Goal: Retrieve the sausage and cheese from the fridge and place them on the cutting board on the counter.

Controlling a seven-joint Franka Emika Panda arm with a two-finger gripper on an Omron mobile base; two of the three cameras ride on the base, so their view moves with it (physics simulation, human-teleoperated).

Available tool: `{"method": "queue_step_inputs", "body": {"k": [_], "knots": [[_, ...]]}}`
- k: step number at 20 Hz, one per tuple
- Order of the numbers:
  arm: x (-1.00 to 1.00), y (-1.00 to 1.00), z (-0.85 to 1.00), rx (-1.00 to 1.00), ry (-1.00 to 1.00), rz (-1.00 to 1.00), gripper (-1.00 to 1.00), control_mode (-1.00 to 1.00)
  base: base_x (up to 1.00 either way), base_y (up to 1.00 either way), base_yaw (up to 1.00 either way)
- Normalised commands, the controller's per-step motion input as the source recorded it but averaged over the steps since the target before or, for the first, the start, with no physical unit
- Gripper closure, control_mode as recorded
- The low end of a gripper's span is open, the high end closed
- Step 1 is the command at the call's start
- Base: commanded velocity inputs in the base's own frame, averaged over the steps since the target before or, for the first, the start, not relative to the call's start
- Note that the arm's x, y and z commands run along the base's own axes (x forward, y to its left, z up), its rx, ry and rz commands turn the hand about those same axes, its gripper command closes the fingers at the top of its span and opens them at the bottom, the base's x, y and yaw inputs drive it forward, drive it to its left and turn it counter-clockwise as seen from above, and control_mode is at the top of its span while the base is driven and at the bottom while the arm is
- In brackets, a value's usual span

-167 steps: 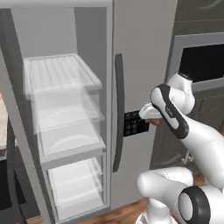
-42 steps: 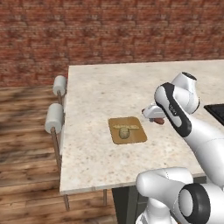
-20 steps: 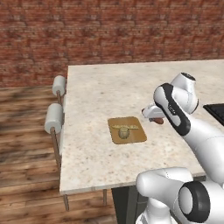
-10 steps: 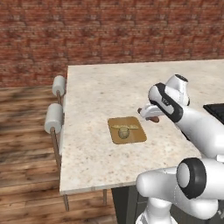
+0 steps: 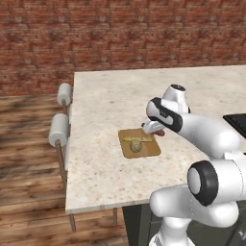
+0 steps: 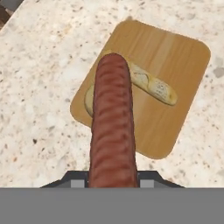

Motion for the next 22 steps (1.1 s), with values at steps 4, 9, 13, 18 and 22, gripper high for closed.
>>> {"method": "queue_step_inputs", "body": {"k": [4,9,13,18,22], "knots": [[0.43,0.18,-0.26,-0.05,-0.05,0.00,1.00,-1.00,0.00,0.00,0.00],[0.51,0.00,-0.25,0.00,-0.08,0.00,1.00,-1.00,0.00,0.00,0.00],[0.55,-0.03,-0.07,0.00,-0.09,0.04,1.00,-1.00,0.00,0.00,0.00],[0.29,-0.06,-0.01,0.00,-0.04,0.12,1.00,-1.00,0.00,0.00,0.00],[0.02,0.00,0.00,-0.02,0.00,0.23,1.00,-1.00,0.00,0.00,0.00]]}}
